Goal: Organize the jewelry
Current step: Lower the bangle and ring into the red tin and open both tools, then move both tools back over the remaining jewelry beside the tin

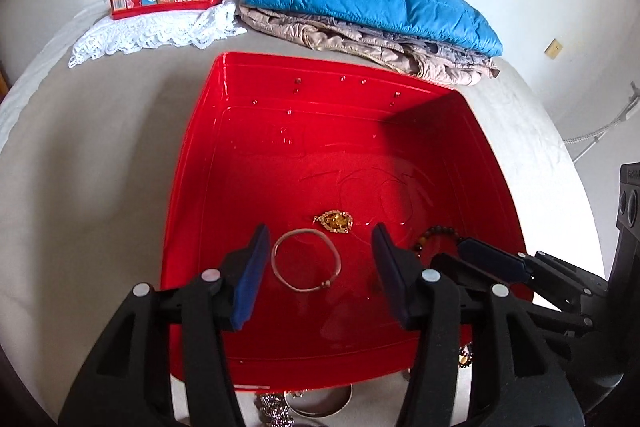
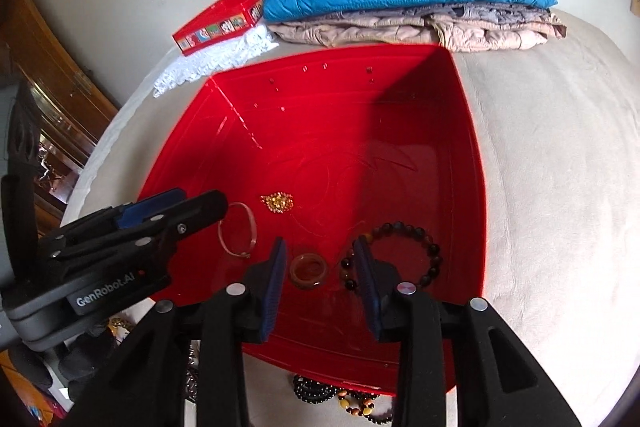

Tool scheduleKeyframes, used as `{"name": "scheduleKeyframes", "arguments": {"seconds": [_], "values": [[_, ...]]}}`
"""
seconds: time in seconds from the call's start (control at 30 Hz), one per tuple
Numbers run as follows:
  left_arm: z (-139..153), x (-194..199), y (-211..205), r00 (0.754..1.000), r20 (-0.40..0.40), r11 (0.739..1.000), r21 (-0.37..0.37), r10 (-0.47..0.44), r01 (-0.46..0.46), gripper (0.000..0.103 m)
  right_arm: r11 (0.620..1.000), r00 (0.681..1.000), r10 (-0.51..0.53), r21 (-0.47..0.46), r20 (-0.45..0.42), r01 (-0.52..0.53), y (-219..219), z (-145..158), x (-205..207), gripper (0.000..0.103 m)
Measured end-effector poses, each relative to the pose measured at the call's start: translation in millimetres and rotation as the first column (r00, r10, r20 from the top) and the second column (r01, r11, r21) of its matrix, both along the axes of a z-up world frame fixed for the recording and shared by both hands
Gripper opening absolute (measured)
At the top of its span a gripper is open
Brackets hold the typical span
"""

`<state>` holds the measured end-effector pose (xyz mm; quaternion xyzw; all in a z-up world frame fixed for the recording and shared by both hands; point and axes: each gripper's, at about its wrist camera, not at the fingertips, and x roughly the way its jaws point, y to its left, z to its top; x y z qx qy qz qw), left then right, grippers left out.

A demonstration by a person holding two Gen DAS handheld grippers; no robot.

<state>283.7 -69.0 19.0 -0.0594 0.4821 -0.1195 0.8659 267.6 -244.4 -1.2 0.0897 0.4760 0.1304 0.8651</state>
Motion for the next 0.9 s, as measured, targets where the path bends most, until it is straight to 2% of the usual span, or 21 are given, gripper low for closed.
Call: {"name": "scheduleKeyframes", "arguments": {"seconds": [0.17, 0.4, 0.5, 0.63, 0.9], "values": [[15, -12, 4, 0.999, 0.033, 1.000, -0.015, 0.004, -0.003, 0.055, 1.000, 0.999, 0.002, 0.011, 0.053, -0.003, -4, 15, -14, 0.037], [46, -51, 14, 0.993, 0.116, 1.000, -0.005, 0.017, -0.017, 0.059, 1.000, 0.992, 0.018, 0.019, 0.121, -0.020, -3, 34, -52, 0.037], [50, -68, 19, 0.992, 0.128, 1.000, 0.004, 0.015, -0.015, 0.059, 0.999, 0.992, 0.022, 0.026, 0.122, -0.025, -2, 36, -67, 0.037], [44, -89, 30, 0.991, 0.133, 1.000, 0.015, 0.021, -0.023, 0.061, 0.999, 0.995, 0.028, 0.041, 0.098, -0.032, 0, 30, -83, 0.037], [14, -106, 56, 0.996, 0.075, 0.998, 0.031, 0.048, -0.050, 0.061, 0.998, 0.999, 0.042, 0.048, 0.025, -0.043, 11, 0, -94, 0.037]]}}
